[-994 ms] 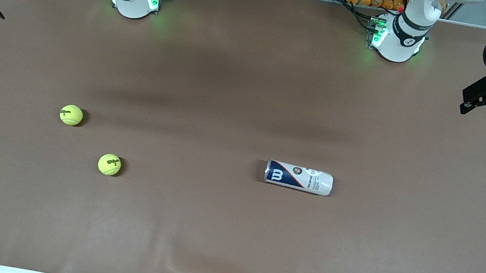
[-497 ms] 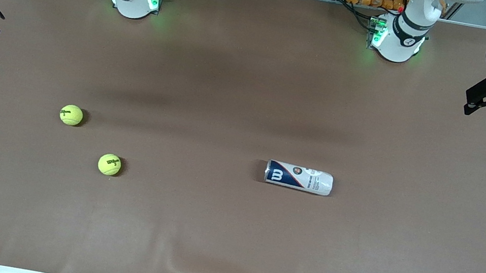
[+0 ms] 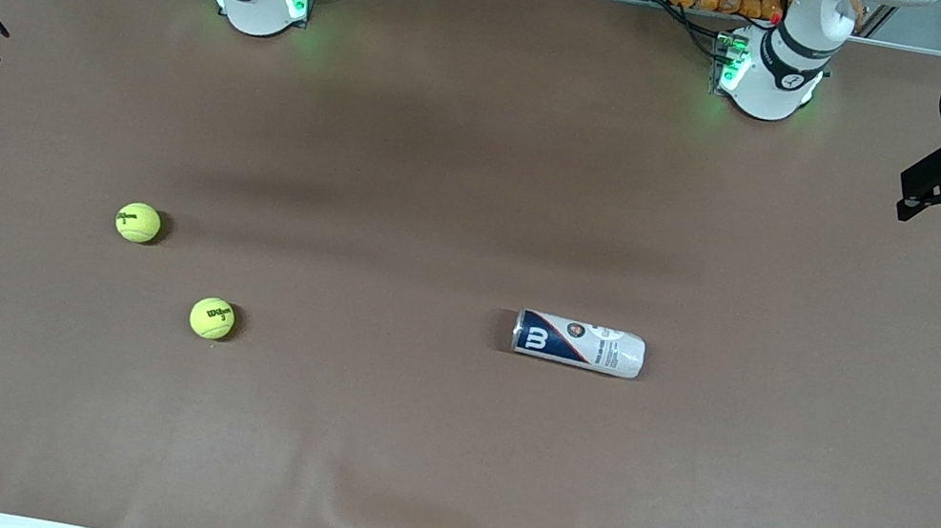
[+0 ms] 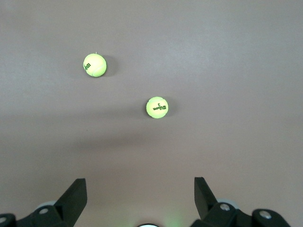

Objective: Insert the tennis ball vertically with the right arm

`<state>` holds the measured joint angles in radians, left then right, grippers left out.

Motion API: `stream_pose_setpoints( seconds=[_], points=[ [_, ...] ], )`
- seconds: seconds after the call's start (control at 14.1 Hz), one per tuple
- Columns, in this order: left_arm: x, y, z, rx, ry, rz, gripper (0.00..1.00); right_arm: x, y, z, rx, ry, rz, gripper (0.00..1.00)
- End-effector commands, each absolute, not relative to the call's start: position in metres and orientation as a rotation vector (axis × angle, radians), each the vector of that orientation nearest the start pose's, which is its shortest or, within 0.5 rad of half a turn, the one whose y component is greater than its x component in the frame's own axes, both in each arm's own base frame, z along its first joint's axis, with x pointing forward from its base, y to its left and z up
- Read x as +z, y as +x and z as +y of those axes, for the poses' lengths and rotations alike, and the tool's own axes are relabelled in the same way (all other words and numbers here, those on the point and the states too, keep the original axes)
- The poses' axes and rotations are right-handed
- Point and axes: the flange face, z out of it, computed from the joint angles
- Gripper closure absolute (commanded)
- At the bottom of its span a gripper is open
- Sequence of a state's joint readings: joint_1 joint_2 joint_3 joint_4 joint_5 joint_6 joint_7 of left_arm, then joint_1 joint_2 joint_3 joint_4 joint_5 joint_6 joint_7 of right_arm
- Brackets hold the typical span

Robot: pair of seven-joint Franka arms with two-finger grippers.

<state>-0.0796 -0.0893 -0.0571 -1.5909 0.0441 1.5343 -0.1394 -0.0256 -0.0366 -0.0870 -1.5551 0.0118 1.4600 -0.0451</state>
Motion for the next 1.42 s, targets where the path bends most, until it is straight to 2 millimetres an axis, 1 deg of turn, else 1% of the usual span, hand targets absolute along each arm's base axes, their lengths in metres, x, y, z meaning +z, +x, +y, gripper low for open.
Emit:
stream_pose_setpoints(
  seconds=[0.0,0.14,0.28,0.5,0.57,0.78,0.92,0.99,1.07,1.21,1.35],
  points=[
    [0.665,0.519,-0.070,-0.056,-3.079,0.000,0.00,0.647,0.525,-0.060,0.092,-3.138,0.104,0.00],
    [0.660,0.519,-0.074,-0.043,-3.078,0.008,0.00,0.648,0.524,-0.060,0.090,-3.138,0.104,0.00],
    [0.660,0.519,-0.074,-0.042,-3.078,0.022,0.00,0.648,0.525,-0.059,0.090,-3.139,0.102,0.00],
    [0.659,0.519,-0.081,-0.038,-3.078,0.041,0.00,0.648,0.525,-0.059,0.092,-3.138,0.102,0.00],
    [0.656,0.519,-0.086,-0.032,-3.076,0.057,0.00,0.649,0.524,-0.059,0.090,-3.138,0.102,0.00],
    [0.650,0.520,-0.087,-0.008,-3.074,0.075,0.00,0.648,0.525,-0.059,0.090,-3.139,0.102,0.00],
    [0.642,0.524,-0.090,0.013,-3.072,0.085,0.00,0.648,0.525,-0.059,0.090,-3.139,0.102,0.00],
    [0.635,0.526,-0.094,0.033,-3.070,0.095,0.00,0.648,0.525,-0.059,0.090,-3.139,0.100,0.00],
    [0.629,0.528,-0.101,0.051,-3.068,0.116,0.00,0.648,0.525,-0.059,0.087,-3.139,0.102,0.00],
    [0.616,0.533,-0.108,0.083,-3.063,0.134,0.00,0.647,0.526,-0.059,0.090,-3.139,0.102,0.00],
    [0.604,0.533,-0.122,0.100,-3.057,0.176,0.00,0.647,0.526,-0.059,0.090,-3.139,0.102,0.00]
  ],
)
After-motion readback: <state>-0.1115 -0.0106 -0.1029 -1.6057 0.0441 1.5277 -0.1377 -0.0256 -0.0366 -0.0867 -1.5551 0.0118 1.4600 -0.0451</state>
